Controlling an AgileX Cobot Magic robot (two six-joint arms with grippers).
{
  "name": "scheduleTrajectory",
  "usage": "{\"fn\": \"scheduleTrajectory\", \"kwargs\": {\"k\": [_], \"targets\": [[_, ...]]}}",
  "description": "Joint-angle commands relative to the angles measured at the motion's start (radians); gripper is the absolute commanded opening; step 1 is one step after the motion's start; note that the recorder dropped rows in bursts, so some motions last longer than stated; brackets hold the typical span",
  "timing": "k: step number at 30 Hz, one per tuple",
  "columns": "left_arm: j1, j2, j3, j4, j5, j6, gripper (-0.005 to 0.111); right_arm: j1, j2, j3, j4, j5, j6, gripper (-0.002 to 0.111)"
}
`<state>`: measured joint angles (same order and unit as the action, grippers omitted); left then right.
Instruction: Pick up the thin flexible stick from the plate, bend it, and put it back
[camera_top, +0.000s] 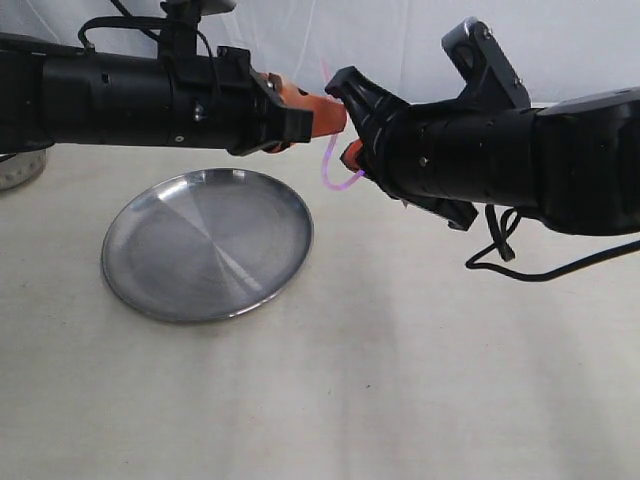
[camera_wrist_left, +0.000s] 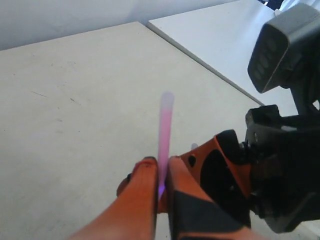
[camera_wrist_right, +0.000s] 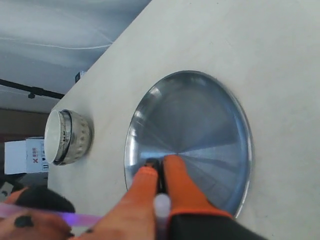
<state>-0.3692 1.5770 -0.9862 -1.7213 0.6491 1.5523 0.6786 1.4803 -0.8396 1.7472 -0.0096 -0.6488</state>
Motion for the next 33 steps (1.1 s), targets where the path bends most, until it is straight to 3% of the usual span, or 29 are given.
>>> {"fn": "scheduleTrajectory", "kwargs": {"k": [1, 21, 33], "targets": [[-0.013, -0.005, -0.005, 0.016, 0.122, 0.021, 0.0, 0.004, 0.013, -0.003, -0.003, 0.031, 0.054, -0.001], [-0.015, -0.005, -0.005, 0.179, 0.139, 0.021, 0.0, 0.004, 0.014, -0.003, -0.003, 0.038, 0.153, -0.001], [-0.115, -0.005, -0.005, 0.227, 0.062, 0.021, 0.0, 0.004, 0.014, -0.003, -0.003, 0.04, 0.153, -0.001]]}}
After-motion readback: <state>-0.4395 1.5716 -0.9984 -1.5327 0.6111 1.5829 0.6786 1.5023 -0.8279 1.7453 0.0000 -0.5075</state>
